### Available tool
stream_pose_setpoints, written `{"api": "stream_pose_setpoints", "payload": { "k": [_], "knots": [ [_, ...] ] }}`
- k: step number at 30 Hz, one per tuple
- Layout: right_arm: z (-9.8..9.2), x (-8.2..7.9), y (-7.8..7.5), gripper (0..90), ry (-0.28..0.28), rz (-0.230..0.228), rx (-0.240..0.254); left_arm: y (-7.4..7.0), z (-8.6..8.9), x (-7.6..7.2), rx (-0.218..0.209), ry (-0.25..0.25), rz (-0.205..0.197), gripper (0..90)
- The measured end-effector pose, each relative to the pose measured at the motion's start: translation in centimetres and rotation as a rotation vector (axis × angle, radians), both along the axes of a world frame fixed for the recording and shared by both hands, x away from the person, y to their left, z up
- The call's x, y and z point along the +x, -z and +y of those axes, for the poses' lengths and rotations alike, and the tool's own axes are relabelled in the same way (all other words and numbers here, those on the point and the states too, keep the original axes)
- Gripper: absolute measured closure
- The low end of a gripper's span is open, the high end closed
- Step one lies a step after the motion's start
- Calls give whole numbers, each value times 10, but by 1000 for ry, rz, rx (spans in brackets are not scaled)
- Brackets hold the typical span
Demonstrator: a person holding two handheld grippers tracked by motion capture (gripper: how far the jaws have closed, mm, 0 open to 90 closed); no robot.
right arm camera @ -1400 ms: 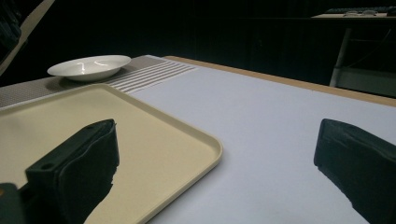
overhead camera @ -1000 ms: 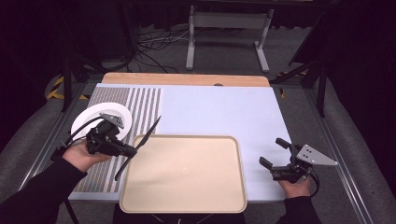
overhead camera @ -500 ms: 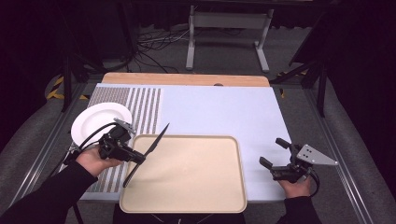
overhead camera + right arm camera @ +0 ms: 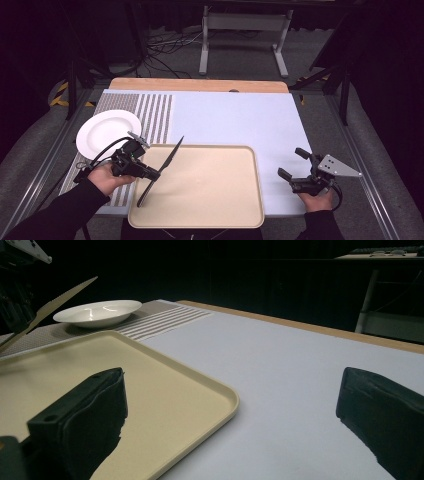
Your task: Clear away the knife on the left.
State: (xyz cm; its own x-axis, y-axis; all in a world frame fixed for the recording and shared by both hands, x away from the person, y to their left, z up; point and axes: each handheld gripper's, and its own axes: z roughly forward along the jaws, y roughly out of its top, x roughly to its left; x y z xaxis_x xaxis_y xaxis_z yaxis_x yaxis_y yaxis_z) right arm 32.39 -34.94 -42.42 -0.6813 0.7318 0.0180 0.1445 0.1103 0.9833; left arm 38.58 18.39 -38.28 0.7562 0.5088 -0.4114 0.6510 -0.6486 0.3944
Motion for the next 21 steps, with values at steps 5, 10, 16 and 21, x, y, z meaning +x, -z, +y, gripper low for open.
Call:
{"api": "stream_pose_setpoints", "payload": {
  "k": [5,10,16,21],
  "knots": [
    [0,0,0,7,-1,2,-2,6,-3,-1,27,-22,22,803],
    [0,1,0,7,-1,3,-1,13,-5,0,36,-21,46,803],
    [0,1,0,9,0,6,-2,20,-6,0,47,-40,80,802],
    [0,0,0,9,2,6,-2,27,-7,0,58,-39,95,802]
  ]
}}
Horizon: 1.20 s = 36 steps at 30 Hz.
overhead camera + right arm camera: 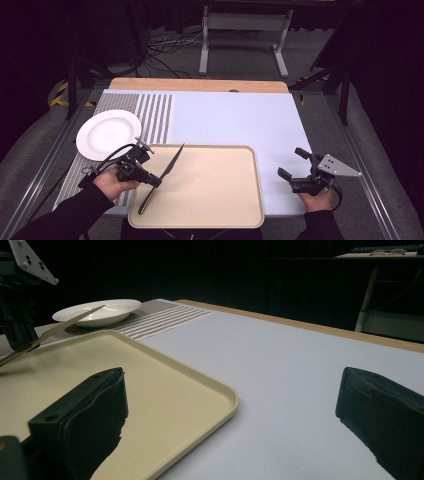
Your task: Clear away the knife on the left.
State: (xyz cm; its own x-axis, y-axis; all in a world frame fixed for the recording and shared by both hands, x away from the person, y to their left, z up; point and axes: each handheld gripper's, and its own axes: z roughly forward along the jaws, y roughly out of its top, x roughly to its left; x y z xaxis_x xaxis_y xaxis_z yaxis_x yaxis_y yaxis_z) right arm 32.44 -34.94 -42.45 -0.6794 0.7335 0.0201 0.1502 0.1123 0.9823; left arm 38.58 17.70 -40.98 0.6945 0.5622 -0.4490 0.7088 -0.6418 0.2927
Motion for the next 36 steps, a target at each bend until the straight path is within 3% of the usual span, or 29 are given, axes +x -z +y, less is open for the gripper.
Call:
{"api": "stream_pose_setpoints", "payload": {
  "k": [17,32,34,35,36],
  "knots": [
    [-1,0,0,11,2,-5,4,15,-8,7,15,-1,36,800],
    [-2,0,-1,11,2,-3,5,20,-12,6,63,7,43,793],
    [-2,0,-1,11,3,-2,8,19,-12,7,54,19,40,773],
    [-2,0,-1,11,3,-2,8,19,-11,9,27,42,54,727],
    [-2,0,-1,11,2,-2,9,19,-11,9,27,42,54,642]
  ]
}}
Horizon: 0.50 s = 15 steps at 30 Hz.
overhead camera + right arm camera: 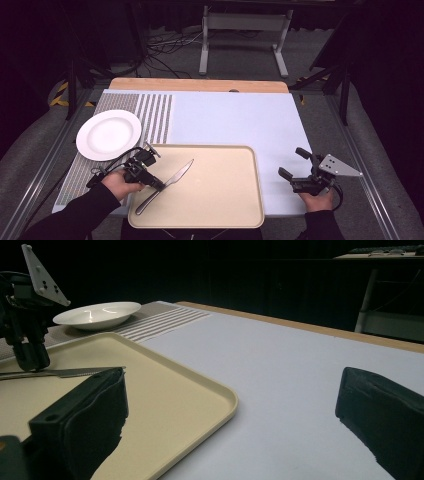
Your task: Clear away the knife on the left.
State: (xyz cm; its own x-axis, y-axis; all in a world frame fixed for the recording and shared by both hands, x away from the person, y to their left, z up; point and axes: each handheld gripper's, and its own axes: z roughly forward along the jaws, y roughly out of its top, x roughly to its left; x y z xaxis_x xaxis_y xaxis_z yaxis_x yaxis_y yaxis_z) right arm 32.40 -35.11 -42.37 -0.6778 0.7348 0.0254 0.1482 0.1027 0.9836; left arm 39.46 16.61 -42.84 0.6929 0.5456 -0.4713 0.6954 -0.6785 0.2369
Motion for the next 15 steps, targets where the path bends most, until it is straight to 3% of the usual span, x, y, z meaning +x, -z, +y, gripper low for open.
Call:
{"api": "stream_pose_setpoints", "payload": {
  "k": [5,10,11,12,15],
  "knots": [
    [0,0,0,11,-6,0,0,-15,-5,-1,-65,46,-75,451],
    [0,0,0,11,-5,-2,0,-33,-19,-3,-116,71,-242,334],
    [0,0,0,11,-4,-1,0,-36,-22,-3,-125,91,-268,349],
    [0,0,0,11,-4,-1,0,-36,-22,-3,-125,91,-268,391],
    [0,0,0,11,-5,0,2,-39,-32,-5,-139,133,-358,425]
  ]
}}
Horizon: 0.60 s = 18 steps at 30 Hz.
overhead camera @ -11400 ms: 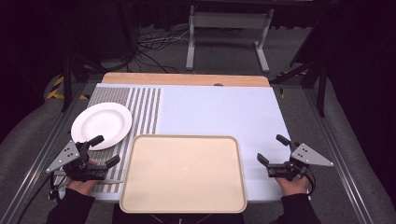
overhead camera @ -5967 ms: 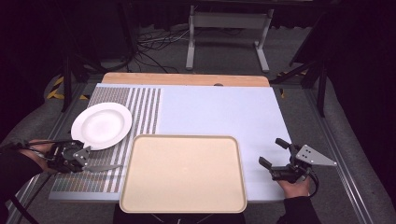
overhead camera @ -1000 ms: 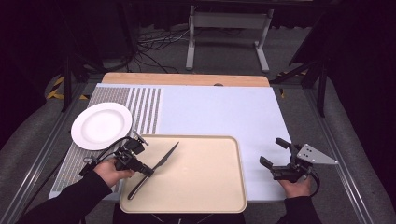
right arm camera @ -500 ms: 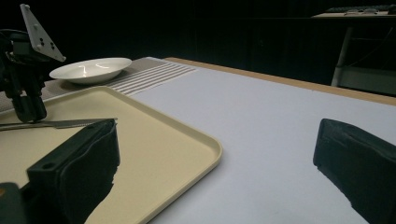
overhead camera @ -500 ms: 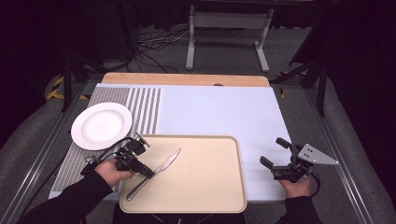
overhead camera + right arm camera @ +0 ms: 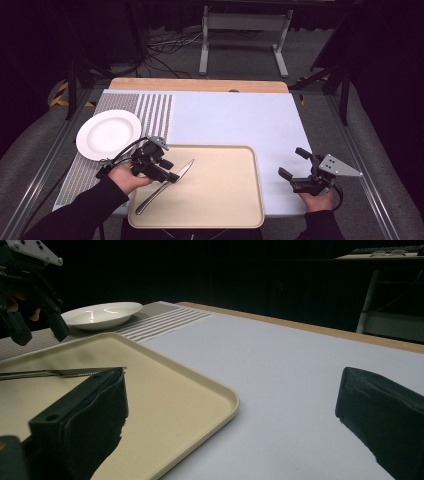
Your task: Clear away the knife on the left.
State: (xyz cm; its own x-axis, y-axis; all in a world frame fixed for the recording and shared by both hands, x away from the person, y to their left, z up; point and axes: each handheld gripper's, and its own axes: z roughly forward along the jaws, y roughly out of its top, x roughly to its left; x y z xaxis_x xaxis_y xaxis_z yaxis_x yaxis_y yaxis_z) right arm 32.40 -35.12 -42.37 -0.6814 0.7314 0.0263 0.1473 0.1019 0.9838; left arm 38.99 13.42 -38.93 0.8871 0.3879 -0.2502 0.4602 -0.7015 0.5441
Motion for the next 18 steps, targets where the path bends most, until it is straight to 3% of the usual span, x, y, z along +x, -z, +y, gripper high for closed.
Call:
{"api": "stream_pose_setpoints", "payload": {
  "k": [1,7,10,15,18],
  "knots": [
    [0,0,0,11,0,0,0,1,-4,0,-2,23,-39,437],
    [-1,0,0,11,-1,-4,2,8,-18,10,12,70,-94,580],
    [-2,-1,0,11,1,-4,4,11,-25,13,20,75,-87,671],
    [-2,0,0,11,1,-6,5,18,-35,15,55,63,-84,900],
    [-3,0,0,11,0,-6,5,24,-40,17,99,58,-75,900]
  ]
}}
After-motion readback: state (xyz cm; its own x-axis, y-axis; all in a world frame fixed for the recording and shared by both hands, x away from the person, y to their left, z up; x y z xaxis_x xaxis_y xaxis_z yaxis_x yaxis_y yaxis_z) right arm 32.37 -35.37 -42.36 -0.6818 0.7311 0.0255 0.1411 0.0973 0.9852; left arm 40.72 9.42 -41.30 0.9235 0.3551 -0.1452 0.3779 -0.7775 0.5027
